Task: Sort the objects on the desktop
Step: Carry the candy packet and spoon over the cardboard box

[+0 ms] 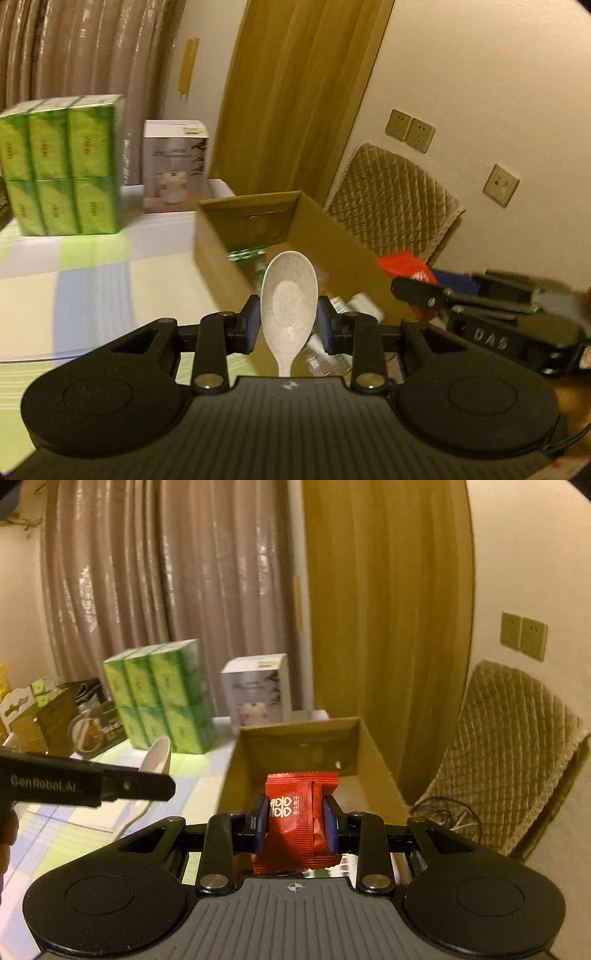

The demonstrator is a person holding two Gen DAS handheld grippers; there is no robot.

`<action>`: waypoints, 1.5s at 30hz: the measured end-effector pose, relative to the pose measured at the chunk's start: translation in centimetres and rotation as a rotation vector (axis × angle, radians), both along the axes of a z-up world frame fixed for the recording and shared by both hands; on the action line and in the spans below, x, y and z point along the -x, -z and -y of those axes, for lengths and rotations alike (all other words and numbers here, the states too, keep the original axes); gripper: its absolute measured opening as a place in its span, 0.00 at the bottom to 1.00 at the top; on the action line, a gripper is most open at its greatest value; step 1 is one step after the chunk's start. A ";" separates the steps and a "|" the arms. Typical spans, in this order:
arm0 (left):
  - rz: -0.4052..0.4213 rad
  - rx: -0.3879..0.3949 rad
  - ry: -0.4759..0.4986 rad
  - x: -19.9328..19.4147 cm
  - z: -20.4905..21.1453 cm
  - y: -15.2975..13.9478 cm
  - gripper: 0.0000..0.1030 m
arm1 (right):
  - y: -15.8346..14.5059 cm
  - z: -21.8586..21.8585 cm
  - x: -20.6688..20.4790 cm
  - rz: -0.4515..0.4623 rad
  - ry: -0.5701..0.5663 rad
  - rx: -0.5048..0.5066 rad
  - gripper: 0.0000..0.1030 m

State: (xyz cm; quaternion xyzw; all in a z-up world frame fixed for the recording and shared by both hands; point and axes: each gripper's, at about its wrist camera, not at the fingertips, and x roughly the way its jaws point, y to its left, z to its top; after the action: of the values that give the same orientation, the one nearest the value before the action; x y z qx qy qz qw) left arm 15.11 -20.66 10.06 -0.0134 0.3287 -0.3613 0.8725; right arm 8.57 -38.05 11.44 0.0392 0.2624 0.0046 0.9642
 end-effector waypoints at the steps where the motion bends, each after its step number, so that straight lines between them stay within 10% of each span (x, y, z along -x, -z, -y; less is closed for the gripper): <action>1: -0.004 0.003 0.005 -0.3 0.9 -0.1 0.26 | 0.1 0.6 -0.2 -0.004 0.002 -0.006 0.27; 29: -0.222 0.101 -0.093 -9.1 10.0 4.8 0.26 | 3.3 6.0 -7.2 -0.048 -0.009 -0.037 0.27; 45: -0.167 0.033 -0.133 -9.1 9.0 5.7 0.30 | 4.4 6.0 -8.0 -0.069 -0.012 -0.047 0.27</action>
State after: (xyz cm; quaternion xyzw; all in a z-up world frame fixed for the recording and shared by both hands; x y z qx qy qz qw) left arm 24.18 -29.65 4.36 -0.0797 0.3925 -0.3054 0.8639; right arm 16.60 -44.07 7.06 0.0603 0.2956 0.0151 0.9533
